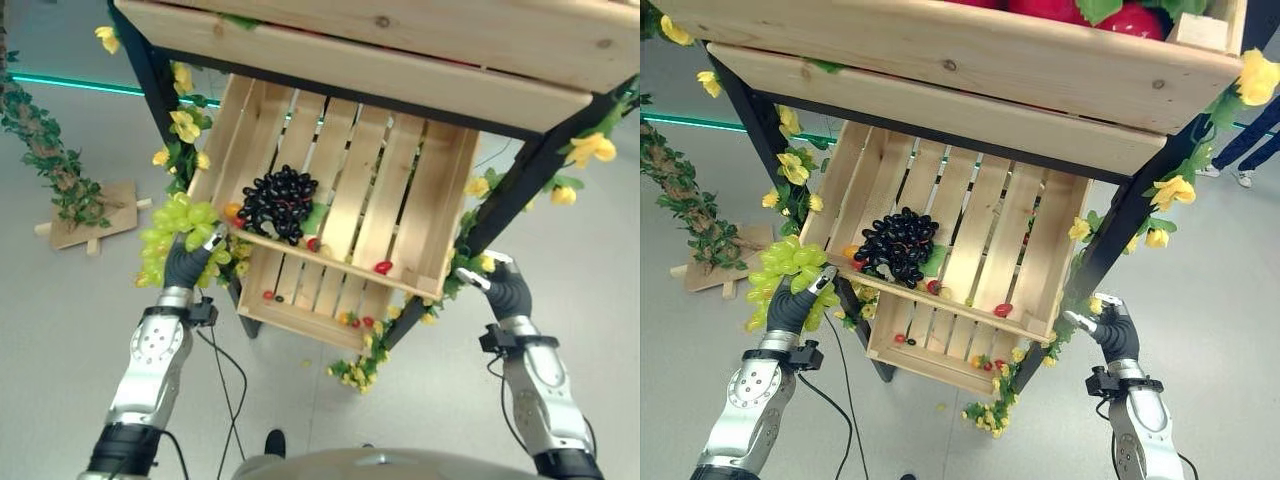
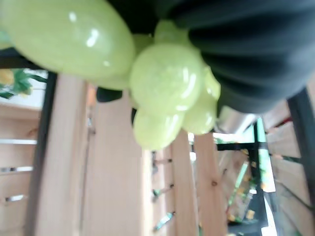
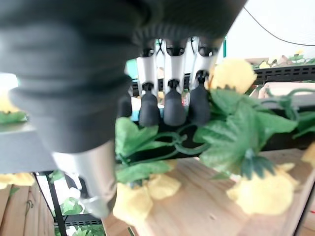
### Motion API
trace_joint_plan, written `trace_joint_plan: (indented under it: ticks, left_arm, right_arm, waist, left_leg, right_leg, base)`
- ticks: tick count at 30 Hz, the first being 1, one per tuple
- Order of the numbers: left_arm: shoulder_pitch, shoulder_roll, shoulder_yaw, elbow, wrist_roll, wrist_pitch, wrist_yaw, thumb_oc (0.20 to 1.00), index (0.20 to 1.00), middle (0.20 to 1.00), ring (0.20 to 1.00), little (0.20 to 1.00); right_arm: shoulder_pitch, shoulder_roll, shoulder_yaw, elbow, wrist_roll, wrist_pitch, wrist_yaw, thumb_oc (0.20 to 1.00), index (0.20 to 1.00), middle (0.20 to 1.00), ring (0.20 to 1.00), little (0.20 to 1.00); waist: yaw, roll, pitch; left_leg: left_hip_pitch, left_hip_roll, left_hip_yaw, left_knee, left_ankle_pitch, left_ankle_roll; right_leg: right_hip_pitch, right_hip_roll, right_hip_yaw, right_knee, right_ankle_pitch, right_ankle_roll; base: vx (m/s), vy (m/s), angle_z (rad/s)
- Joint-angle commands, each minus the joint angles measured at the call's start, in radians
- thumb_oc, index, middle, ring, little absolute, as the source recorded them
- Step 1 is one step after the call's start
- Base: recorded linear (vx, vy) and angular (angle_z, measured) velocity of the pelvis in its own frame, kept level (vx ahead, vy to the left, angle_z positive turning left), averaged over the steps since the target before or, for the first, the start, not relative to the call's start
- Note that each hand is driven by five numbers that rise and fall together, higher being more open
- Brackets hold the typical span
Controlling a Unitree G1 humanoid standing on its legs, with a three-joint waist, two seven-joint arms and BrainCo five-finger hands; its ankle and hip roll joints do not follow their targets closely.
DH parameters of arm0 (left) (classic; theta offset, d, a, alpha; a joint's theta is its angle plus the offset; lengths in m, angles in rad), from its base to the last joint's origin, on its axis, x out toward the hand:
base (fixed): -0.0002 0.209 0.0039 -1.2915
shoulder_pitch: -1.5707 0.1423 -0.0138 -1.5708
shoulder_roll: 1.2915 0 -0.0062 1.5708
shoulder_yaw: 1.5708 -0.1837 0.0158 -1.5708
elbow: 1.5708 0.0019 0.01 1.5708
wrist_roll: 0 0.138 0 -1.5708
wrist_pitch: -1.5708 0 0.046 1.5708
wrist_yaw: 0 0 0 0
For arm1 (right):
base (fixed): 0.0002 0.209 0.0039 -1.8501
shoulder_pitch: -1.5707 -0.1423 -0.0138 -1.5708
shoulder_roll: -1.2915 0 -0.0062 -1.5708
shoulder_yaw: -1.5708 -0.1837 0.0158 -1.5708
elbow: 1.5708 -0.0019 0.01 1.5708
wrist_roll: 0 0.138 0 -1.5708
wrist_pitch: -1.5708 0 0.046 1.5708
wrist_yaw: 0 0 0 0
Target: Pick up the fruits from the basket on one side to the basket on the other side
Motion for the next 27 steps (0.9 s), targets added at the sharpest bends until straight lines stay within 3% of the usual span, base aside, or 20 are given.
trace_joint_plan:
  ticks: [1, 7, 16, 22, 27]
  left_arm:
    - [-0.21, -0.009, -0.02, -0.21, -0.031, -0.115, -0.061, 0.2, 0.2, 0.2, 0.2, 0.2]
    - [-0.165, -0.02, -0.014, -0.332, -0.108, -0.11, -0.105, 0.2, 0.2, 0.2, 0.2, 0.2]
    - [-0.112, -0.007, -0.004, -0.361, -0.139, -0.098, -0.127, 0.2, 0.2, 0.2, 0.2, 0.2]
    - [-0.15, 0.004, -0.026, -0.316, -0.123, -0.092, -0.117, 0.2, 0.2, 0.2, 0.2, 0.2]
    - [-0.262, 0.014, -0.1, -0.14, -0.066, -0.075, -0.086, 0.2, 0.2, 0.2, 0.2, 0.2]
  right_arm:
    - [-0.05, -0.036, 0.016, -0.015, -0.017, -0.036, -0.005, 1.0, 1.0, 1.0, 1.0, 1.0]
    - [-0.041, -0.034, 0.0, -0.012, -0.017, -0.043, -0.012, 1.0, 1.0, 1.0, 1.0, 1.0]
    - [-0.044, -0.034, -0.012, -0.013, -0.019, -0.046, -0.014, 1.0, 1.0, 1.0, 1.0, 1.0]
    - [-0.055, -0.032, -0.008, -0.003, -0.016, -0.046, -0.021, 1.0, 1.0, 1.0, 1.0, 1.0]
    - [-0.084, -0.034, 0.017, 0.007, -0.014, -0.036, -0.023, 1.0, 1.0, 1.0, 1.0, 1.0]
  waist:
    - [-0.023, 0.032, -0.048]
    - [-0.011, 0.029, -0.045]
    - [0.001, 0.013, -0.028]
    - [0.004, -0.001, -0.031]
    - [-0.009, 0.002, -0.042]
  left_leg:
    - [0.027, 0.029, 0.005, 0.088, -0.141, -0.019]
    - [0.026, 0.027, -0.006, 0.091, -0.153, -0.018]
    - [0.016, 0.031, -0.021, 0.104, -0.155, -0.02]
    - [0.011, 0.037, -0.035, 0.107, -0.152, -0.029]
    - [0.019, 0.043, -0.035, 0.1, -0.148, -0.034]
  right_leg:
    - [-0.004, 0.012, -0.01, 0.066, -0.074, 0.042]
    - [0.002, 0.01, -0.016, 0.058, -0.077, 0.043]
    - [-0.011, 0.014, -0.03, 0.099, -0.093, 0.039]
    - [-0.008, 0.02, -0.055, 0.104, -0.103, 0.034]
    - [0.001, 0.025, -0.057, 0.098, -0.107, 0.031]
  base:
    - [0.0, 0.0, 0.0]
    - [-0.02, 0.0, 0.0]
    - [-0.01, -0.004, 0.02]
    - [0.0, -0.023, 0.15]
    - [0.02, -0.008, 0.06]
